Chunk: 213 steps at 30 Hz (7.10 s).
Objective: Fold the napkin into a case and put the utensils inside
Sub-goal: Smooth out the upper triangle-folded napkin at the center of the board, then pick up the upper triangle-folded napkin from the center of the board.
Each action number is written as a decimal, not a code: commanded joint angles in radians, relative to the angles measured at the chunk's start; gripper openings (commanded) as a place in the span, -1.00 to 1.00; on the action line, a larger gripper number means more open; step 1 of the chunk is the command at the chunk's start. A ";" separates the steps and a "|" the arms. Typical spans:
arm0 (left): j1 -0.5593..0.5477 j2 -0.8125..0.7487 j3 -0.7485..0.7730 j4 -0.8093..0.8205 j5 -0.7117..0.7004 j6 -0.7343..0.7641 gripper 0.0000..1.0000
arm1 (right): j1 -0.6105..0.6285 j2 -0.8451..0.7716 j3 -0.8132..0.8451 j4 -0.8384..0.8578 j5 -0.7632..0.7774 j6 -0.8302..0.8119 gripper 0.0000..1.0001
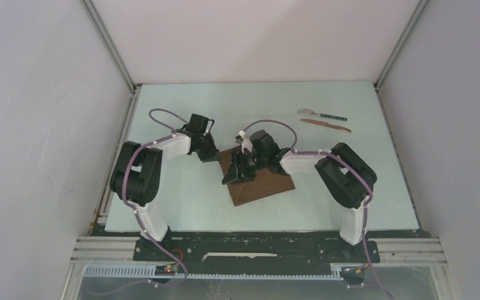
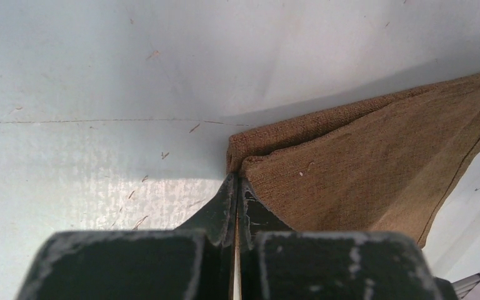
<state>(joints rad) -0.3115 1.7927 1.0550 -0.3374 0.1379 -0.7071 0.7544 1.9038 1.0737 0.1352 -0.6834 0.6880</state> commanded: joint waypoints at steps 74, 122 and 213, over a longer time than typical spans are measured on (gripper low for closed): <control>0.034 0.127 0.052 -0.006 0.079 -0.005 -1.00 | -0.533 0.101 0.144 0.064 -0.086 0.047 0.40; 0.468 -0.509 -0.194 -0.189 0.421 0.235 0.04 | 0.352 0.420 0.964 -1.392 0.864 -0.096 -0.02; 0.141 0.121 -0.329 0.834 0.370 -0.527 -0.52 | 0.086 -0.073 0.319 -0.786 0.381 -0.327 -1.00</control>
<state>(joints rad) -0.1661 1.8919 0.7021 0.4992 0.5488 -1.2381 0.8440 1.8797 1.3949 -0.6678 -0.2905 0.3862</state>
